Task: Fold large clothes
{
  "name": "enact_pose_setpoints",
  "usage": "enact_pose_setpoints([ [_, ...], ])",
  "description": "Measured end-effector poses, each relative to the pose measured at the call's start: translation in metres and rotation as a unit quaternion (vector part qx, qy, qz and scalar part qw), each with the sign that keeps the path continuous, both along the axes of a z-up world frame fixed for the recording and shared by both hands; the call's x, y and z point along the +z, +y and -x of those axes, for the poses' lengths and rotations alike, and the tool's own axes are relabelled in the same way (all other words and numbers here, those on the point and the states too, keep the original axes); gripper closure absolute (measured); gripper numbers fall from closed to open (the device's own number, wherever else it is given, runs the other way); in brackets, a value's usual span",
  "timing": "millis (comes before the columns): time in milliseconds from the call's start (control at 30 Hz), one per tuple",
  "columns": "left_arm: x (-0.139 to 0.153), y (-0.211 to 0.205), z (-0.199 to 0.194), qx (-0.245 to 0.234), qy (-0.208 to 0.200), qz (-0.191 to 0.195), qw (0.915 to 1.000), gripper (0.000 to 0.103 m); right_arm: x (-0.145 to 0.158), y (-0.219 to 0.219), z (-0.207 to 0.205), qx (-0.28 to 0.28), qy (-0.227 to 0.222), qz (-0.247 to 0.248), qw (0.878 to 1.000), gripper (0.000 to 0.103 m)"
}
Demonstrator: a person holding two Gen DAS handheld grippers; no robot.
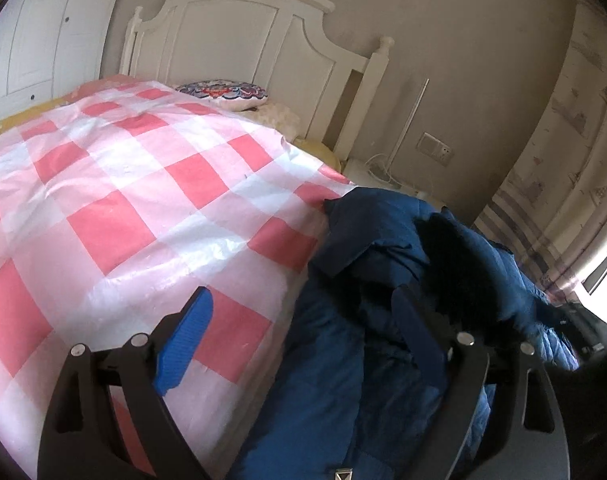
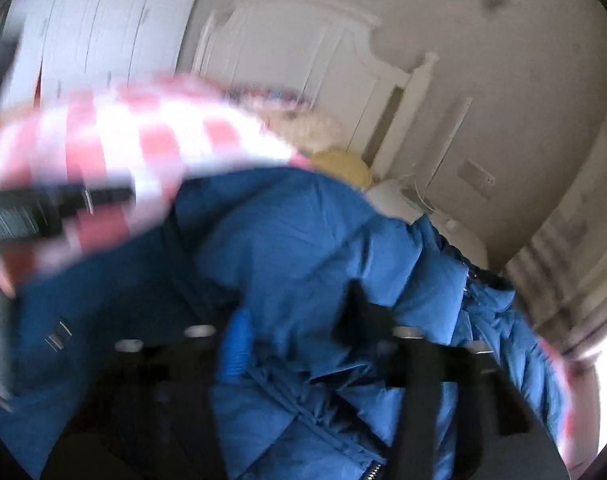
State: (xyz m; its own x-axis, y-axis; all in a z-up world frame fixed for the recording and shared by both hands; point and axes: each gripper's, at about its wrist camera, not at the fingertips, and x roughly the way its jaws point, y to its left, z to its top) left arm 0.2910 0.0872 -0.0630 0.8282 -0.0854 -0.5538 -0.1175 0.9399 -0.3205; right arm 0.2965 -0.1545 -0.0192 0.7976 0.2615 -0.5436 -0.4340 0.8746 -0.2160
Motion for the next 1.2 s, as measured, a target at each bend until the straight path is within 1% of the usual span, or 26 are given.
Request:
enact_pose_setpoints([
  [33, -0.002, 0.0, -0.003, 0.0, 0.001, 0.001, 1.0, 0.013, 0.013, -0.021, 0.001, -0.022, -0.005, -0.055, 0.998, 0.077],
  [67, -0.002, 0.001, -0.002, 0.0, 0.001, 0.003, 1.0, 0.013, 0.021, -0.04, 0.001, -0.041, -0.006, -0.097, 0.994, 0.077],
  [100, -0.002, 0.001, -0.001, 0.0, 0.001, 0.003, 1.0, 0.013, 0.03, -0.071, 0.001, -0.073, -0.003, -0.165, 0.984, 0.078],
  [133, -0.001, 0.001, -0.002, 0.0, 0.0, 0.002, 1.0, 0.013, 0.035, -0.099, 0.002, -0.1, 0.002, -0.222, 0.97, 0.078],
  [167, -0.002, 0.001, -0.002, -0.001, -0.001, 0.002, 1.0, 0.012, 0.035, -0.142, 0.003, -0.145, 0.01, -0.305, 0.941, 0.078],
  [200, -0.002, 0.001, -0.002, -0.002, -0.001, 0.002, 1.0, 0.012, 0.029, -0.183, 0.005, -0.197, 0.024, -0.378, 0.904, 0.077],
  [233, -0.003, 0.001, -0.002, -0.003, 0.0, 0.002, 1.0, 0.012, 0.022, -0.209, 0.007, -0.235, 0.036, -0.414, 0.879, 0.077],
  [267, -0.003, 0.0, -0.003, -0.004, 0.0, 0.002, 1.0, 0.011, 0.006, -0.244, 0.008, -0.284, 0.062, -0.448, 0.846, 0.077],
  [300, -0.004, 0.0, -0.003, -0.005, 0.002, 0.003, 1.0, 0.011, -0.006, -0.262, 0.007, -0.303, 0.088, -0.458, 0.831, 0.073],
  [367, -0.005, 0.001, -0.004, -0.006, 0.005, 0.006, 0.9999, 0.011, -0.031, -0.286, 0.009, -0.321, 0.133, -0.465, 0.814, 0.058],
  [400, -0.005, 0.001, -0.005, -0.007, 0.006, 0.007, 0.9999, 0.011, -0.04, -0.292, 0.011, -0.316, 0.146, -0.47, 0.811, 0.041],
  [433, -0.005, 0.001, -0.005, -0.006, 0.007, 0.007, 0.9999, 0.011, -0.047, -0.297, 0.015, -0.304, 0.148, -0.483, 0.808, 0.024],
  [467, -0.005, 0.001, -0.005, -0.006, 0.007, 0.008, 0.9999, 0.011, -0.051, -0.298, 0.019, -0.292, 0.141, -0.494, 0.807, 0.02],
  [533, -0.005, 0.001, -0.005, -0.005, 0.008, 0.008, 0.9999, 0.011, -0.05, -0.298, 0.023, -0.277, 0.128, -0.498, 0.812, 0.017],
  [600, -0.006, 0.001, -0.005, -0.005, 0.009, 0.007, 0.9999, 0.011, -0.047, -0.292, 0.02, -0.269, 0.13, -0.486, 0.821, 0.017],
  [700, -0.006, 0.001, -0.006, -0.006, 0.01, 0.006, 0.9999, 0.011, -0.043, -0.28, 0.007, -0.266, 0.141, -0.473, 0.828, 0.017],
  [767, -0.006, 0.0, -0.006, -0.006, 0.011, 0.005, 0.9999, 0.011, -0.042, -0.271, -0.006, -0.269, 0.157, -0.452, 0.836, 0.017],
  [800, -0.006, 0.0, -0.006, -0.006, 0.012, 0.005, 0.9999, 0.011, -0.042, -0.269, -0.013, -0.271, 0.165, -0.442, 0.839, 0.027],
  [833, -0.006, 0.0, -0.006, -0.006, 0.013, 0.005, 0.9999, 0.011, -0.04, -0.269, -0.019, -0.272, 0.171, -0.433, 0.842, 0.05],
  [867, -0.007, 0.001, -0.006, -0.005, 0.014, 0.006, 0.9999, 0.01, -0.038, -0.266, -0.022, -0.266, 0.17, -0.432, 0.845, 0.059],
  [900, -0.007, 0.001, -0.006, -0.004, 0.015, 0.007, 0.9999, 0.01, -0.033, -0.265, -0.019, -0.262, 0.156, -0.433, 0.848, 0.072],
  [933, -0.007, 0.002, -0.006, -0.003, 0.015, 0.009, 0.9998, 0.01, -0.023, -0.263, -0.012, -0.254, 0.128, -0.431, 0.856, 0.076],
  [1000, -0.007, 0.002, -0.005, -0.003, 0.015, 0.009, 0.9998, 0.01, -0.001, -0.258, 0.008, -0.238, 0.075, -0.424, 0.87, 0.078],
  [1033, -0.007, 0.002, -0.005, -0.003, 0.015, 0.009, 0.9998, 0.01, 0.01, -0.258, 0.021, -0.23, 0.049, -0.426, 0.874, 0.079],
  [1133, -0.007, 0.002, -0.006, -0.005, 0.016, 0.009, 0.9998, 0.01, 0.021, -0.263, 0.044, -0.227, 0.017, -0.435, 0.871, 0.079],
  [1200, -0.008, 0.003, -0.006, -0.005, 0.017, 0.011, 0.9998, 0.01, 0.008, -0.271, 0.047, -0.248, 0.037, -0.426, 0.869, 0.079],
])
